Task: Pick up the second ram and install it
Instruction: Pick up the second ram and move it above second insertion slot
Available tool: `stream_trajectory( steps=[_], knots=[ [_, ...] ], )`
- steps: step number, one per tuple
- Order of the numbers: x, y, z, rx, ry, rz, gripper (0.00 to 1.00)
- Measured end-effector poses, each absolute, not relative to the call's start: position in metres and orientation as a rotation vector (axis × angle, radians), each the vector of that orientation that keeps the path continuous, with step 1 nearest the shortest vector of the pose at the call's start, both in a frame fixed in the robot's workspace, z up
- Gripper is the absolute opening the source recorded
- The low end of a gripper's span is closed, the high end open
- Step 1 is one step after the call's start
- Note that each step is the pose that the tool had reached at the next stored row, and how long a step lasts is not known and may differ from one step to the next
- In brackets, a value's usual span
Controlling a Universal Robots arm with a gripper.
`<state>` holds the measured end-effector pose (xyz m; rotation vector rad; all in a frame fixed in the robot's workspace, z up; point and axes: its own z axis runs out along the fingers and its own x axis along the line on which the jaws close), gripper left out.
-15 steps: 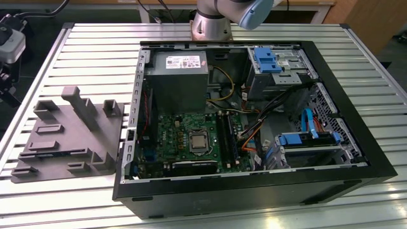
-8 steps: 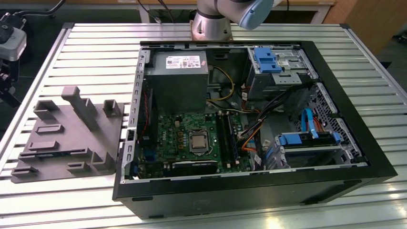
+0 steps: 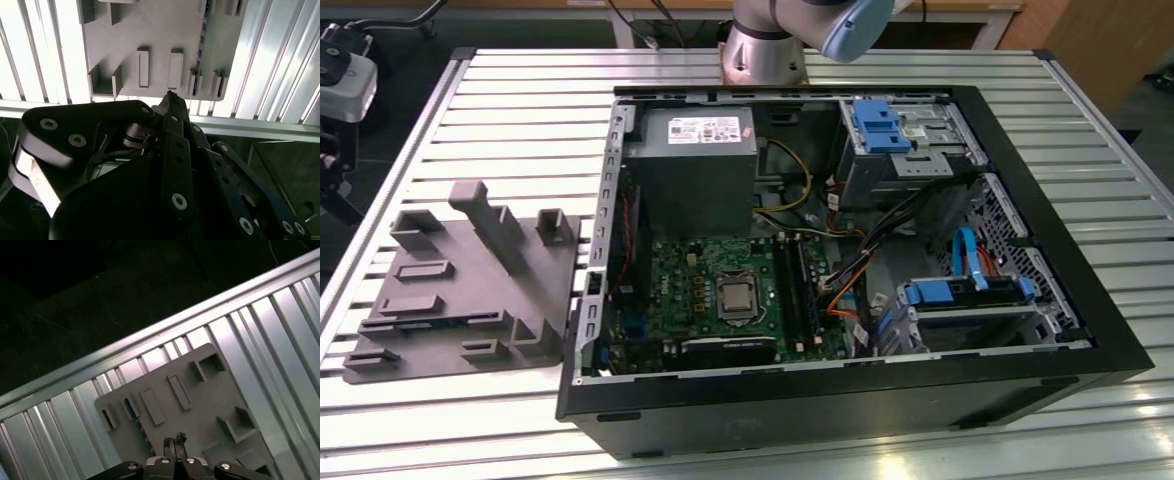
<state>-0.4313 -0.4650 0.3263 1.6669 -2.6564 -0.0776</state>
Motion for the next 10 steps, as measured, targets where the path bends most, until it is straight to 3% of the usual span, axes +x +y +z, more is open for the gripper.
stream_trajectory(
  steps=[10],
  knots=[
    [-0.4316,-0.4650,0.3259,1.789,-2.573,-0.077,0.11]
  ],
)
